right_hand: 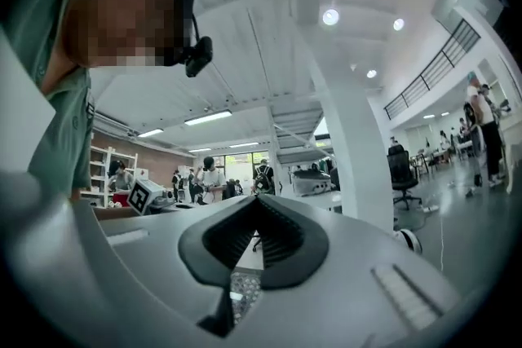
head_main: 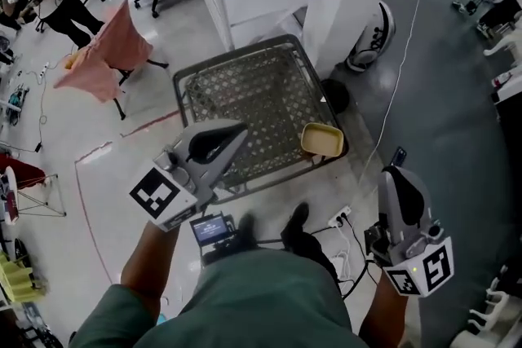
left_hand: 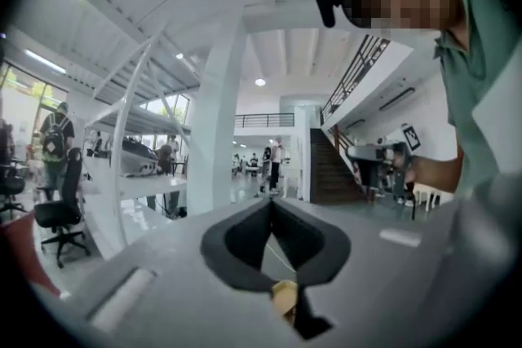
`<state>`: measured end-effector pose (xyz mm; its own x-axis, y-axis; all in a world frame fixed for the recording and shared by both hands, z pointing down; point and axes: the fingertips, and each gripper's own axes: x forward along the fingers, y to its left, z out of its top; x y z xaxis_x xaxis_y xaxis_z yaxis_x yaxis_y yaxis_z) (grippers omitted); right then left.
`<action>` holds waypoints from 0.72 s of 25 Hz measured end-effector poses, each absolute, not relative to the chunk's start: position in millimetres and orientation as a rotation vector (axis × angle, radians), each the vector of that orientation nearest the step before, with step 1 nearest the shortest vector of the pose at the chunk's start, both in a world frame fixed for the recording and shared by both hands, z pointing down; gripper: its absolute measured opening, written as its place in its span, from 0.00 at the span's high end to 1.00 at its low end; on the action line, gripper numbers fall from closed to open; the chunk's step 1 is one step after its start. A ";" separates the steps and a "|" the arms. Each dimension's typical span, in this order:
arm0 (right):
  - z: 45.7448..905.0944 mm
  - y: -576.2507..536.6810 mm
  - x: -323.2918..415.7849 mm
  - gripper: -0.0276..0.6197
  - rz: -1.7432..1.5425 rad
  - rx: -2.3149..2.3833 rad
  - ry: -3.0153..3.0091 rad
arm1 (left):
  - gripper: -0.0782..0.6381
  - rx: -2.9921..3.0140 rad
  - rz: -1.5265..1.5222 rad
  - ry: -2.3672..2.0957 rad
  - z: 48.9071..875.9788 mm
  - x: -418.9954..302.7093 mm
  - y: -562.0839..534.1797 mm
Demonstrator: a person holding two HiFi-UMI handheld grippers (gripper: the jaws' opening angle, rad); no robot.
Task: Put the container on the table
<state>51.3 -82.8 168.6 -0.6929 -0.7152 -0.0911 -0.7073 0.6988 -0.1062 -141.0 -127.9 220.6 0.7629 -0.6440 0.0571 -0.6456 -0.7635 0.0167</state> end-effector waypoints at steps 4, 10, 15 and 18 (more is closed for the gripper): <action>125.2 -41.5 23.9 0.95 0.013 -1.125 2.773 | 0.89 2.963 0.002 -1.125 177.7 -168.9 -92.7; 93.6 -5.9 1.8 0.95 0.104 -1.102 2.744 | 0.89 3.051 -0.044 -1.149 142.6 -187.8 -53.1; 85.7 15.2 -11.1 0.95 0.138 -1.122 2.742 | 0.89 3.074 -0.062 -1.142 136.4 -205.5 -30.5; 84.2 20.3 -18.5 0.95 0.134 -1.141 2.741 | 0.89 3.069 -0.053 -1.131 138.6 -216.4 -27.0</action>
<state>-18.5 20.3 84.2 -0.6929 -0.6956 -0.1898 -0.7108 0.7032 0.0181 -216.4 -27.0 138.6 0.7615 -0.6438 -0.0753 -0.6480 -0.7536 -0.1104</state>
